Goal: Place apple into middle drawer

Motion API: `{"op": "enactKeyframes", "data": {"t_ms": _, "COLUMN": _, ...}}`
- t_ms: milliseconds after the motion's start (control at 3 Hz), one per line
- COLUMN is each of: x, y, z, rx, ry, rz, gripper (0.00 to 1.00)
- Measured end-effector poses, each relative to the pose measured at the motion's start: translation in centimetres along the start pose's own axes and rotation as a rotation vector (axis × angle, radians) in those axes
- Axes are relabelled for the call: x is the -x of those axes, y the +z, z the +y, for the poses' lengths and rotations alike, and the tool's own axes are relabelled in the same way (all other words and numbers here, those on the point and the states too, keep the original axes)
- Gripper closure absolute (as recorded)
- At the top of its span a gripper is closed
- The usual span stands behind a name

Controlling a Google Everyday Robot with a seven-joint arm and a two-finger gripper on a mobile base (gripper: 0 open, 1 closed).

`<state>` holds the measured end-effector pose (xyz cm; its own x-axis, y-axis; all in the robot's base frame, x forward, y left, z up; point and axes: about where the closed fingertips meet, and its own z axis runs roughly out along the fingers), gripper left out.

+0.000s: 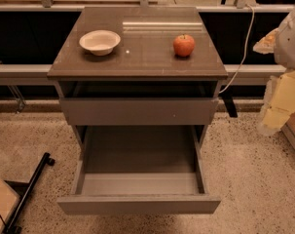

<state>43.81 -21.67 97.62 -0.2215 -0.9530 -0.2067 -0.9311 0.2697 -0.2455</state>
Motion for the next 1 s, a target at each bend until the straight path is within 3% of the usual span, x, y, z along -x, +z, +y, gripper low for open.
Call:
{"op": "enactKeyframes", "data": {"t_ms": 333, "x": 0.0, "y": 0.0, "z": 0.0, "rx": 0.0, "ry": 0.0, "rz": -0.001, "gripper": 0.0}}
{"op": "enactKeyframes", "data": {"t_ms": 667, "x": 2.1, "y": 0.8, "z": -2.5, "rx": -0.017, "ry": 0.004, "rz": -0.074, "gripper": 0.0}}
{"op": "enactKeyframes", "data": {"t_ms": 1000, "x": 5.1, "y": 2.3, "z": -7.4, "rx": -0.035, "ry": 0.021, "rz": -0.178, "gripper": 0.0}}
